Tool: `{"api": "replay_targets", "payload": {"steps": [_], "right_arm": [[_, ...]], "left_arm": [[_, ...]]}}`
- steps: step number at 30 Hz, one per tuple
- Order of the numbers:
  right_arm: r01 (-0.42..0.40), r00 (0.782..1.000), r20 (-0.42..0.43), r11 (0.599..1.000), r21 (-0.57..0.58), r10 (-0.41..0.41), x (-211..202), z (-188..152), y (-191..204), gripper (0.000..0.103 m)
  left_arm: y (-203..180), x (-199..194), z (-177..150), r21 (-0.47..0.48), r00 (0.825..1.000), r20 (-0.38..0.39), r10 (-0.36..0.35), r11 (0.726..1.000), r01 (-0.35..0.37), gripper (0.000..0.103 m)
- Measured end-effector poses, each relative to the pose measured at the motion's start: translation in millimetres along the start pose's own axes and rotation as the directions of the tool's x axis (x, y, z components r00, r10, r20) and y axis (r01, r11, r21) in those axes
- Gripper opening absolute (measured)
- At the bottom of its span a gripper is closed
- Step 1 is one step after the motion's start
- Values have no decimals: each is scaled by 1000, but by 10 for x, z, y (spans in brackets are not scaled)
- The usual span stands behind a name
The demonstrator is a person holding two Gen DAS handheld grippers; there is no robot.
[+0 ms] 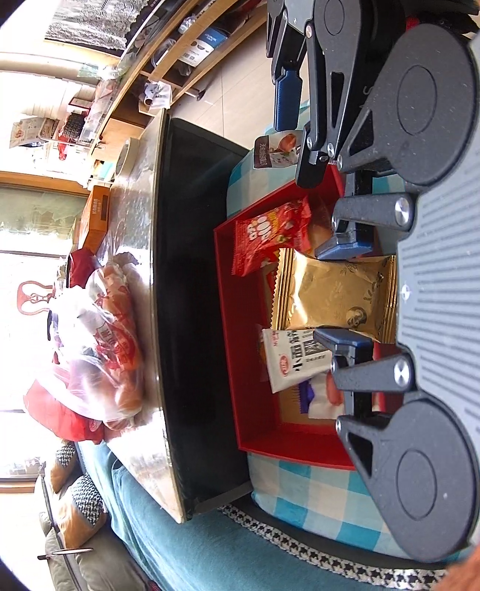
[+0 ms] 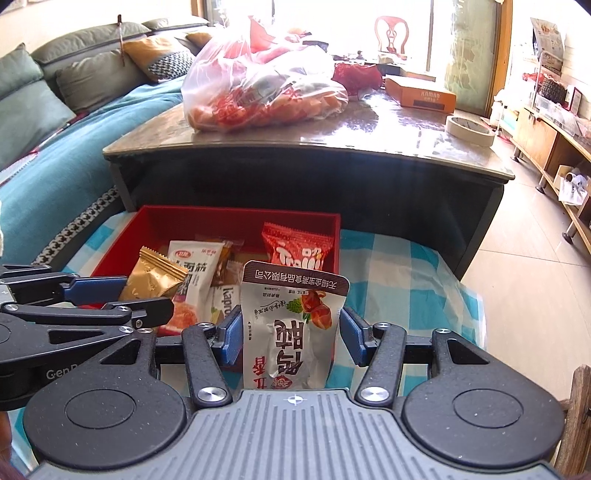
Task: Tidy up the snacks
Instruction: 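Lift both held packets and carry them over the red box, then lower both packets into the red box and open both grippers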
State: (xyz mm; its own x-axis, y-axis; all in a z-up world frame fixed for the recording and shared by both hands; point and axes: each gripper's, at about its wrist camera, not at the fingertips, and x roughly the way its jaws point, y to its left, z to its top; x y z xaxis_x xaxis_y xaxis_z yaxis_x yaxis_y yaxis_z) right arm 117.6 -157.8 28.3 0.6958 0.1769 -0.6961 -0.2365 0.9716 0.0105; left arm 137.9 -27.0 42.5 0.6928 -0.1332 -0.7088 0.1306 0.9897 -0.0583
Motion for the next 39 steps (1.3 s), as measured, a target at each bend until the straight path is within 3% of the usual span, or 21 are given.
{"api": "replay_targets", "payload": {"steps": [14, 39], "right_arm": [[4, 1000, -9, 1000, -2, -4, 416, 265, -55, 63], [13, 996, -83, 998, -59, -18, 930, 221, 143, 62]], "left_arm": [[75, 381, 219, -2, 999, -5, 49, 999, -49, 69], [264, 802, 96, -14, 991, -98, 86, 996, -88, 70]]}}
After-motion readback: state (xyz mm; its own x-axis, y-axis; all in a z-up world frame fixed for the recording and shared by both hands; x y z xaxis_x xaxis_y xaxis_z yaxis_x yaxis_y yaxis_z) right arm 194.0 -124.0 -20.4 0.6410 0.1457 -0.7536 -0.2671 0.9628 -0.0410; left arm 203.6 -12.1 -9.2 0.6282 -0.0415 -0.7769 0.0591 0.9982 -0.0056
